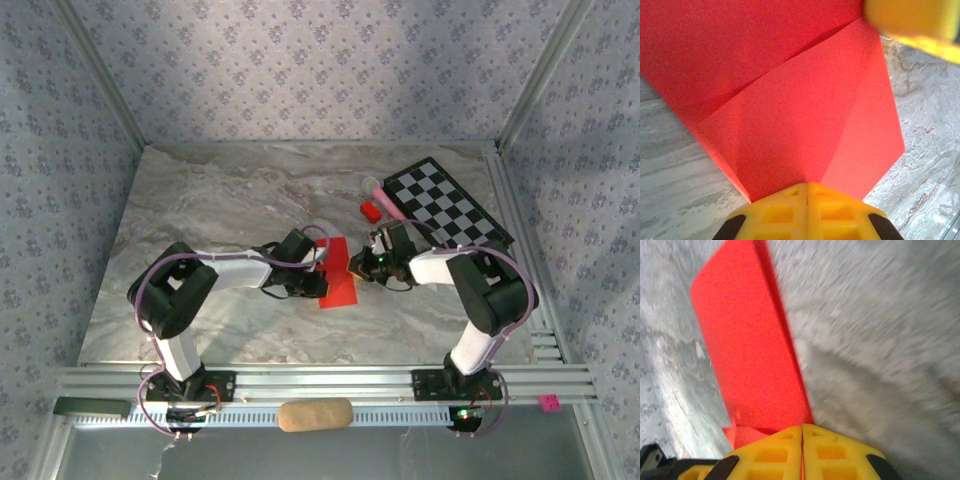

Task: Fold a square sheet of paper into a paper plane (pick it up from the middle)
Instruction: Fold the triangle a second time at the center of the table.

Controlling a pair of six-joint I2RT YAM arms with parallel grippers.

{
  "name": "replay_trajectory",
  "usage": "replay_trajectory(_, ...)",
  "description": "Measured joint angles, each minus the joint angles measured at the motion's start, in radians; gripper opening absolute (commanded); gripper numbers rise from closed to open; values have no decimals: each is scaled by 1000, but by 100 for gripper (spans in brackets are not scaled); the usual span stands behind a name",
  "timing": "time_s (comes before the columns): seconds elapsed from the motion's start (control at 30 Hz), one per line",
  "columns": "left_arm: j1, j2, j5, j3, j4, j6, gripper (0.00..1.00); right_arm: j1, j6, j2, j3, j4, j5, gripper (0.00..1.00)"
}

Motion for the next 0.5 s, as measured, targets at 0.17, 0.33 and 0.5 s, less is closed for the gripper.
replay_trajectory(0.17,0,0,3,-3,12,-5,0,-48,-1,0,11,-11,9,10)
replay_trajectory(0.33,0,-18,-10,-7,3,-26,6,-13,-27,-93,16,-101,43,11)
replay_trajectory(0.5,13,-65,-23,18,-27,-25,10,60,-45,-237,12,-193,116,15)
